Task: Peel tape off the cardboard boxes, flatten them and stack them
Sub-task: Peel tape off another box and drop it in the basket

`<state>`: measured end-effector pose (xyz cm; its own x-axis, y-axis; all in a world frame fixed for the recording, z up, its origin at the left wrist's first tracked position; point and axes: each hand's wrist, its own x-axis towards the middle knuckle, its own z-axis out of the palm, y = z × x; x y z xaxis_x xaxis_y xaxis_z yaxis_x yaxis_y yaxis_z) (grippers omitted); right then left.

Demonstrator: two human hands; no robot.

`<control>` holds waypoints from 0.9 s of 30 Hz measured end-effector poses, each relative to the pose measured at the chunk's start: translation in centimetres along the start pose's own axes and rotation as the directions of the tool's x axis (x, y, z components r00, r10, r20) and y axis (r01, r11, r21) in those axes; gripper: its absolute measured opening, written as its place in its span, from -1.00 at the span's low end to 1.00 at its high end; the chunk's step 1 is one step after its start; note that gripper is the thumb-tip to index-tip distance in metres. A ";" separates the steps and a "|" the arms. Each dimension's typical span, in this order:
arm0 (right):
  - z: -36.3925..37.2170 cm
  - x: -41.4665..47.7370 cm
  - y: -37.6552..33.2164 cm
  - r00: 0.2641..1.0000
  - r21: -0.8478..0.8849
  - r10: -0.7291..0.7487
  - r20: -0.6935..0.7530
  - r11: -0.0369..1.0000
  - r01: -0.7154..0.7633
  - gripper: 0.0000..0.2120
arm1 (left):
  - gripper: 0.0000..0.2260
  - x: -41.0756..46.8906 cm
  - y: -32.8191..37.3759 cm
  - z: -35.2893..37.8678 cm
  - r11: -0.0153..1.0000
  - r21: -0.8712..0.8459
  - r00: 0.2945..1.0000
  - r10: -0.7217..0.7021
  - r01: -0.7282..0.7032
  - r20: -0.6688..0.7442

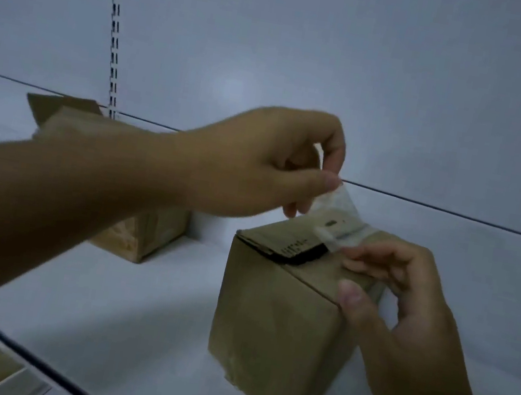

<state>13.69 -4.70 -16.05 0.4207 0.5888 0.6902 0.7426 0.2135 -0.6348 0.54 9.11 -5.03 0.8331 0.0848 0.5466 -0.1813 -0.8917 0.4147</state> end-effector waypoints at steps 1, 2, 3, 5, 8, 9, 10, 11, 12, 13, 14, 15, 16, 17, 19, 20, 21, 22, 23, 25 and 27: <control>-0.1 0.4 -0.2 0.999 0.028 0.031 -0.020 0.999 -0.030 -0.63 | -0.95 -0.3 -0.2 0.2 0.999 -0.045 1.000 -0.016 0.016 0.014; -0.2 0.9 -0.4 0.998 0.039 0.061 -0.021 0.997 -0.060 -0.59 | -0.94 -0.6 -0.2 0.6 0.995 -0.091 0.999 -0.045 0.046 0.012; -0.2 1.4 -0.6 0.997 0.006 0.074 0.004 0.997 -0.074 -0.56 | -0.93 -0.8 -0.3 0.9 0.991 -0.119 0.998 -0.056 0.058 0.017; -0.2 2.5 -1.3 0.994 -0.156 -0.013 0.109 0.987 0.030 -0.72 | -0.90 -1.1 -0.1 1.2 0.983 -0.167 0.996 -0.074 0.080 0.042; -0.6 3.8 -1.8 0.979 -0.247 -0.061 0.192 0.963 0.109 -0.88 | -0.70 -1.7 0.1 1.3 0.915 -0.369 0.986 -0.139 0.163 0.091; -0.7 4.0 -1.6 0.984 -0.274 -0.009 0.175 0.960 0.057 -0.82 | -0.63 -2.0 0.2 1.4 0.868 -0.462 0.983 -0.156 0.181 0.092; -0.7 4.3 -1.5 0.989 -0.305 0.061 0.135 0.952 -0.017 -0.80 | -0.61 -2.4 0.4 1.5 0.830 -0.531 0.985 -0.163 0.172 0.064; -0.7 4.6 -1.3 0.989 -0.317 0.122 0.087 0.944 -0.089 -0.79 | -0.61 -2.9 0.5 2.1 0.839 -0.528 0.988 -0.154 0.133 0.005; -0.5 4.9 -1.1 0.985 -0.305 0.167 0.046 0.941 -0.145 -0.77 | -0.61 -3.4 0.5 2.9 0.876 -0.470 0.988 -0.150 0.114 -0.040; -0.3 5.2 -1.0 0.978 -0.269 0.209 0.016 0.943 -0.197 -0.76 | -0.60 -4.1 0.3 4.2 0.922 -0.363 0.986 -0.159 0.133 -0.041; -0.1 5.6 -1.0 0.968 -0.218 0.250 -0.003 0.945 -0.245 -0.75 | -0.55 -4.7 0.4 5.5 0.972 -0.187 0.988 -0.151 0.145 -0.023; -0.1 5.9 -1.1 0.955 -0.154 0.295 -0.011 0.943 -0.294 -0.75 | -0.50 -5.1 0.2 6.9 0.994 0.055 0.995 -0.094 0.095 -0.026; -0.1 6.3 -1.2 0.940 -0.078 0.341 -0.010 0.937 -0.341 -0.75 | -0.46 -5.1 -0.5 8.3 0.955 0.296 0.998 0.014 0.007 -0.069; -0.3 6.6 -1.4 0.923 0.001 0.385 -0.009 0.923 -0.385 -0.75 | -0.45 -5.3 -0.9 9.0 0.904 0.423 0.988 0.115 -0.060 -0.106; -1.2 7.1 -1.5 0.894 0.147 0.446 -0.035 0.888 -0.437 -0.75 | -0.52 -5.3 -2.0 8.4 0.913 0.408 0.993 0.064 -0.018 -0.099; -1.7 7.3 -1.5 0.882 0.230 0.466 -0.067 0.867 -0.441 -0.75 | -0.56 -5.9 -3.1 7.6 0.926 0.377 0.996 0.047 -0.015 -0.077; -2.3 7.4 -1.3 0.870 0.312 0.483 -0.102 0.846 -0.433 -0.75 | -0.61 -5.9 -5.3 6.9 0.933 0.359 1.000 -0.028 0.028 -0.006; -2.9 7.4 -1.1 0.858 0.389 0.497 -0.128 0.821 -0.418 -0.74 | -0.64 -5.7 -6.8 6.6 0.946 0.312 0.994 -0.101 0.084 0.039; -3.3 7.4 -0.8 0.847 0.472 0.513 -0.141 0.787 -0.398 -0.73 | -0.64 -5.1 -7.2 6.0 0.946 0.271 0.973 -0.209 0.176 0.097; -3.6 7.1 -0.1 0.817 0.661 0.562 -0.130 0.663 -0.351 -0.72 | -0.58 -6.9 -10.4 4.3 0.951 0.164 0.923 -0.297 0.263 0.244; -3.3 6.8 0.4 0.779 0.802 0.621 -0.092 0.510 -0.312 -0.75 | -0.55 -6.4 -10.4 2.3 0.948 0.130 0.820 -0.318 0.292 0.477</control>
<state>18.54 -3.18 -10.48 0.8363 0.5195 0.1752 -0.1705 0.5502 -0.8174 -1.70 16.81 -14.55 0.9895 0.1411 -0.0307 0.1394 -0.8781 0.4578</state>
